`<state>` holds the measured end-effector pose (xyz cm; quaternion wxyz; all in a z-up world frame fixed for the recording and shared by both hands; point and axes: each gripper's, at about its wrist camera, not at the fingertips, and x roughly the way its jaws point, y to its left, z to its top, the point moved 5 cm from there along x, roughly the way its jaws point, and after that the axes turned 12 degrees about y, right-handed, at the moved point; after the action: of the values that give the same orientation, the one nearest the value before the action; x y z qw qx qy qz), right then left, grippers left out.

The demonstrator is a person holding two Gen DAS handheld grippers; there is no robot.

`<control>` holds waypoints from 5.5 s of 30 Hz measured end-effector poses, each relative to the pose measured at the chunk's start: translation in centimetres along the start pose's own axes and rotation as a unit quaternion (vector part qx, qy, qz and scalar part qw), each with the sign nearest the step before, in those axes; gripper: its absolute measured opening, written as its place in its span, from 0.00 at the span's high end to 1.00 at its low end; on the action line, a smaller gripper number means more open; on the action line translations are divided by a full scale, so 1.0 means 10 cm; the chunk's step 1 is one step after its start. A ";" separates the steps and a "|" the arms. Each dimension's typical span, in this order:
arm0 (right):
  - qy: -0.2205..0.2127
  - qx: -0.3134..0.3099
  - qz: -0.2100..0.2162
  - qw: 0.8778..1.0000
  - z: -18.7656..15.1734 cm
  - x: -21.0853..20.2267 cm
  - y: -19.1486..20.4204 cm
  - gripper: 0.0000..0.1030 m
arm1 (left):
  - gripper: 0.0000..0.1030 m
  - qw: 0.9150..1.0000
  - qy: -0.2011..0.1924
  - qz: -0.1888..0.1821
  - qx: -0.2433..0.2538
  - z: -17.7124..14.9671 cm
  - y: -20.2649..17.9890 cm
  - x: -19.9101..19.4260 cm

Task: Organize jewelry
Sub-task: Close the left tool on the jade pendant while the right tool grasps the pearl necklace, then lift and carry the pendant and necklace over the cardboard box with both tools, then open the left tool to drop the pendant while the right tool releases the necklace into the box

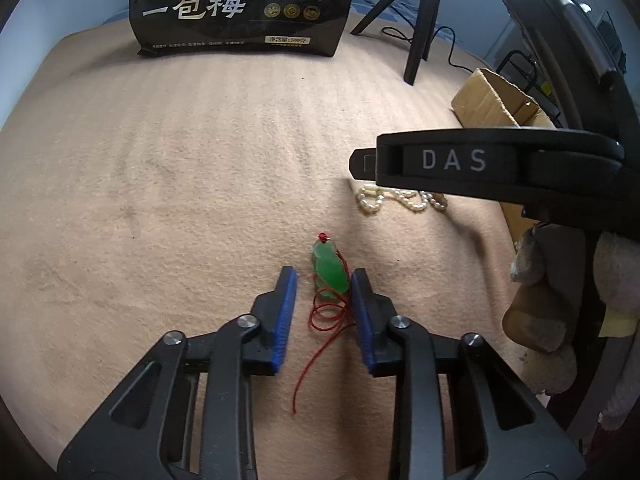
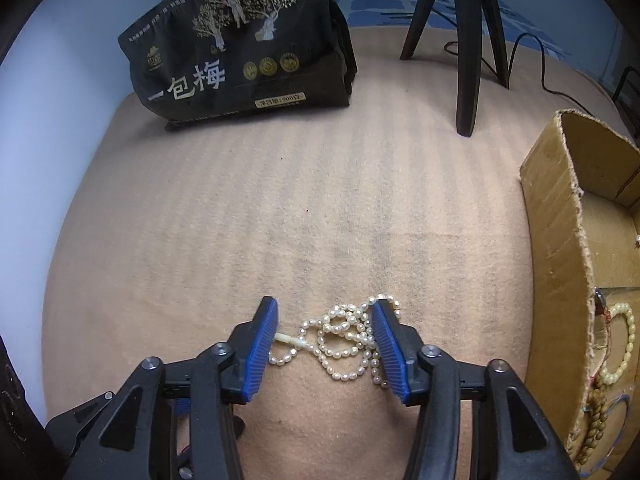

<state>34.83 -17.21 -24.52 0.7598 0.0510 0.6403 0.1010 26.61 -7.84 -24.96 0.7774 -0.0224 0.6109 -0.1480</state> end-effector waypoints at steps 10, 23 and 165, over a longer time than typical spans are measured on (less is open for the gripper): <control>0.014 -0.028 -0.024 0.999 0.02 0.11 0.07 0.44 | 0.84 1.000 -0.001 0.024 -0.001 -0.02 0.06 -0.03; 0.008 -0.069 -0.053 0.996 -0.22 0.07 0.11 0.92 | 0.85 0.999 -0.007 0.040 -0.006 -0.05 0.12 -0.11; -0.218 0.062 -0.071 0.971 -0.80 -2.34 -1.59 0.34 | 0.55 0.970 -0.170 -0.007 0.174 -0.16 -2.08 -1.40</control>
<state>24.65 -38.21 -6.71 0.8816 0.0726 0.4663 -0.0067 17.93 -23.84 -7.70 0.8606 0.0840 0.4347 -0.2516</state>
